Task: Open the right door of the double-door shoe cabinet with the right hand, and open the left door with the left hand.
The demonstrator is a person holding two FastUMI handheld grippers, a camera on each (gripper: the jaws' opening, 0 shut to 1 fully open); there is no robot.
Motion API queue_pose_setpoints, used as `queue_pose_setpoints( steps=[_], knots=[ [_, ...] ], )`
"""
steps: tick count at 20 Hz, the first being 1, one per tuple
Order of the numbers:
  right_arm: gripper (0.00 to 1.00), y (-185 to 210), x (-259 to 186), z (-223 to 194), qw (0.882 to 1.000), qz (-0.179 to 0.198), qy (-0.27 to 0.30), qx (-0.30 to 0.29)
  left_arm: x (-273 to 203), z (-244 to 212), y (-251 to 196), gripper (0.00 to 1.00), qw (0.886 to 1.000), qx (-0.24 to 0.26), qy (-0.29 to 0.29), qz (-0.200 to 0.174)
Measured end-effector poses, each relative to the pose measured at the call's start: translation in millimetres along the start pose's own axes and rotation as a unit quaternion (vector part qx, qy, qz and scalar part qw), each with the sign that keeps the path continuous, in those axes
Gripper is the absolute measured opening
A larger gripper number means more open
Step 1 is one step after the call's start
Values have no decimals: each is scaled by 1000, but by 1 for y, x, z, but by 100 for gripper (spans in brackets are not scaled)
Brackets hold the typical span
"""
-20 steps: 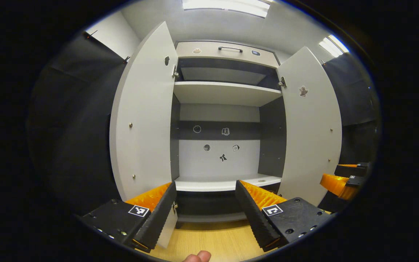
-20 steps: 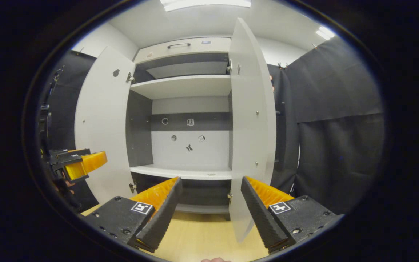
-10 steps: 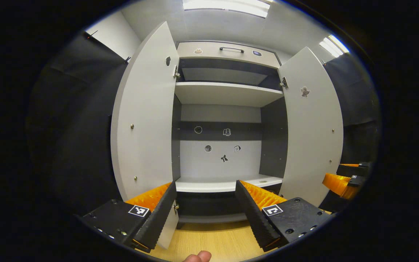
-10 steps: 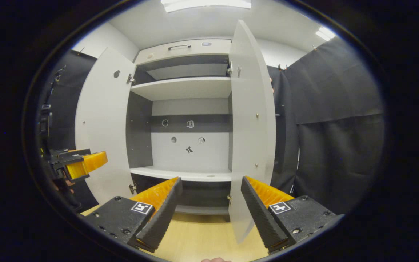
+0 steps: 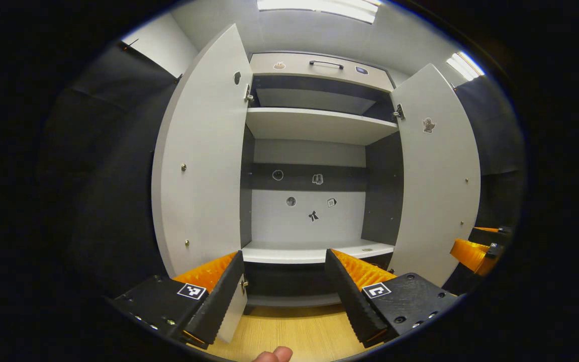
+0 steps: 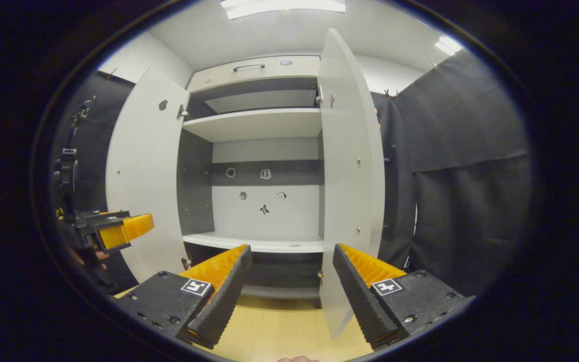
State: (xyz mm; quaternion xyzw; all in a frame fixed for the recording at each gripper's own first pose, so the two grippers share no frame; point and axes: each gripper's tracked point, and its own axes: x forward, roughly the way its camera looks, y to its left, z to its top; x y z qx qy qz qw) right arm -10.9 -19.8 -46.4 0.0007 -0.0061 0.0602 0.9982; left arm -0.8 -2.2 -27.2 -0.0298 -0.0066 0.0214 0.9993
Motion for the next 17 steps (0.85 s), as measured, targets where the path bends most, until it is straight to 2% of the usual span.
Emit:
queue_pose_setpoints(
  steps=[17],
  knots=[
    [100,-5,10,-3,1000,-4,5,14,6,-1,-12,97,1000,8,-2,-16]
  ],
)
